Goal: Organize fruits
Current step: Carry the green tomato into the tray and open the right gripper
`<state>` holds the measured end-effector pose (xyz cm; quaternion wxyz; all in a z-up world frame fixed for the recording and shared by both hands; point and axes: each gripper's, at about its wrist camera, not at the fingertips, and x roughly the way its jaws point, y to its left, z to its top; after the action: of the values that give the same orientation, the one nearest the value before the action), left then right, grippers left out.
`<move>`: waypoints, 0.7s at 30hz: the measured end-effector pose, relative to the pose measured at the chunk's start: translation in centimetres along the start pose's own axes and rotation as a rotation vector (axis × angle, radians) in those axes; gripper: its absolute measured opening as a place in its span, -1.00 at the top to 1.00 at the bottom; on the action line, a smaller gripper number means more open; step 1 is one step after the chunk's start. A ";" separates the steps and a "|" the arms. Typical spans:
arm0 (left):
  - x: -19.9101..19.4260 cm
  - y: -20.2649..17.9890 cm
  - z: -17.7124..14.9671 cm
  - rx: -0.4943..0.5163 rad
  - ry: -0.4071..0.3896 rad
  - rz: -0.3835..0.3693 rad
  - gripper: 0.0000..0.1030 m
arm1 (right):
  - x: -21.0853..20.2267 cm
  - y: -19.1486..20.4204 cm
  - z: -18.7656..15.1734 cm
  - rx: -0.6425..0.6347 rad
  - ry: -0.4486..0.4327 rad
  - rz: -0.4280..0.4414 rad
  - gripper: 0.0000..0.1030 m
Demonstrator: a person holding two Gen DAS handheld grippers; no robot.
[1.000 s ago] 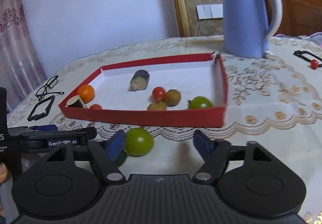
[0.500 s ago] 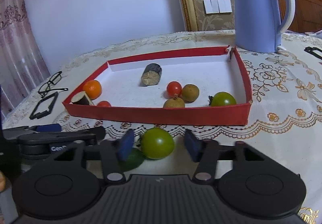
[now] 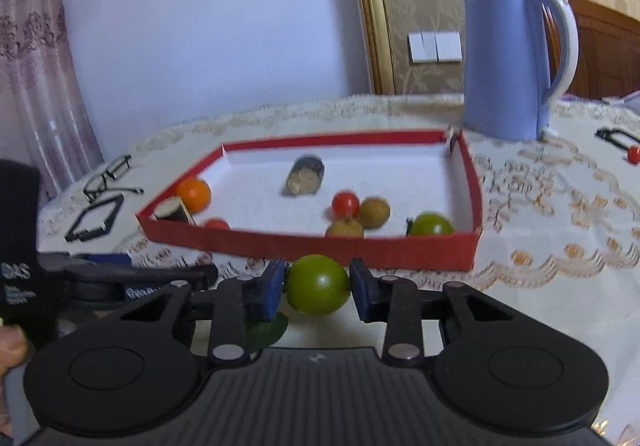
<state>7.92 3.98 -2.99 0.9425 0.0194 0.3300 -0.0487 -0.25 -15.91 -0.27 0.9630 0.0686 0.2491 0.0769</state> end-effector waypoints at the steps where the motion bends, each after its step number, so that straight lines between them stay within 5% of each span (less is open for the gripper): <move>1: 0.0 0.0 0.0 0.000 0.000 0.000 -1.00 | -0.2 0.1 0.4 -0.010 -0.014 -0.008 0.33; 13: 0.0 0.0 0.0 0.000 0.000 0.000 -1.00 | 5.2 -3.7 6.1 -0.076 -0.036 -0.221 0.33; 21: 0.0 0.0 0.0 0.000 0.000 0.000 -1.00 | 9.6 -4.7 6.1 -0.118 0.024 -0.260 0.33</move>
<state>7.92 3.96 -2.98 0.9425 0.0196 0.3300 -0.0489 11.60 -19.32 -0.35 0.9642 -0.0218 0.2624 -0.0332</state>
